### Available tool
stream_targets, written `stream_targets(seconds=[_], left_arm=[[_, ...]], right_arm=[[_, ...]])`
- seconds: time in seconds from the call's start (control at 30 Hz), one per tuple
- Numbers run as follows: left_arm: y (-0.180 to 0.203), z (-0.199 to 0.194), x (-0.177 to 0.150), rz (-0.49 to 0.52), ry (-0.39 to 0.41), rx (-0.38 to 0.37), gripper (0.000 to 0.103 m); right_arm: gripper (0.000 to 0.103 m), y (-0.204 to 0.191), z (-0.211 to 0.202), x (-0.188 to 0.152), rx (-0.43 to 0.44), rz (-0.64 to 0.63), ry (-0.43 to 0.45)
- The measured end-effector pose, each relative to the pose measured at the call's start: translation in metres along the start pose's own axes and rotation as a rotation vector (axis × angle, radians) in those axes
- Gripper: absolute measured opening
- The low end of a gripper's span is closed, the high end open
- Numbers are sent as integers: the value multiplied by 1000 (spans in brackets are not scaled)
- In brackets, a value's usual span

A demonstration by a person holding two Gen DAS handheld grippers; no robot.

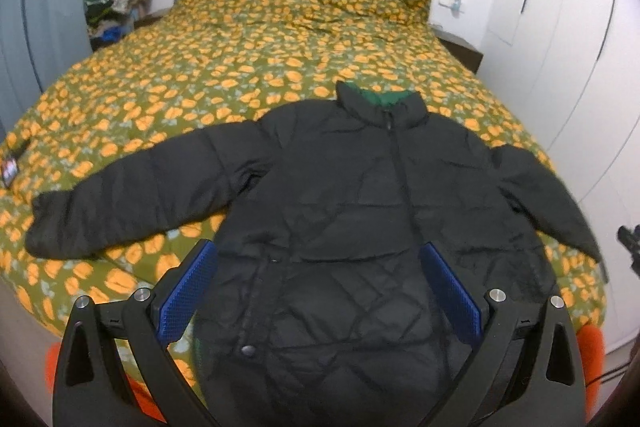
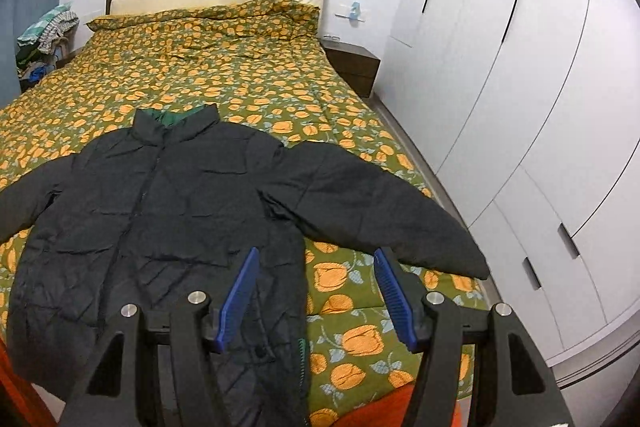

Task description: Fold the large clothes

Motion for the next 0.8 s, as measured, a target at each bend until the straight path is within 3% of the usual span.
stream_targets(seconds=[0.2,0.3,0.4,0.5,0.63,0.7,0.8], left_arm=[[2,5,2,12,0,39,102],[0,9,0,7,-11,37,102],[-4,13,-2,4,-22,51,102],[-8,16,-5,5,-23,80,102],[-10,26,-12,0,-52,93,102],[-8,32,-15,6,-70,95,102],[-1,41,-18,28,-93,98,102]], right_arm=[[61,7,9,1,17,27,3],[61,21,32,-6,34,71,-4],[61,44,68,-16,-4,104,-42],[61,90,110,-32,83,288,-81],[61,176,168,-77,242,699,-95],[61,225,194,-107,258,923,-104],[63,267,217,-134,289,1123,-84]])
Point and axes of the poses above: each gripper's, at about its wrist camera, not at the fingertips, and z roughly the way its jaws point, y to its right, x to its top, the point moved 3 cm from there along z, roughly the way its jaws point, and after that the axes turned 1 degree about -y, right-handed, at the moved point
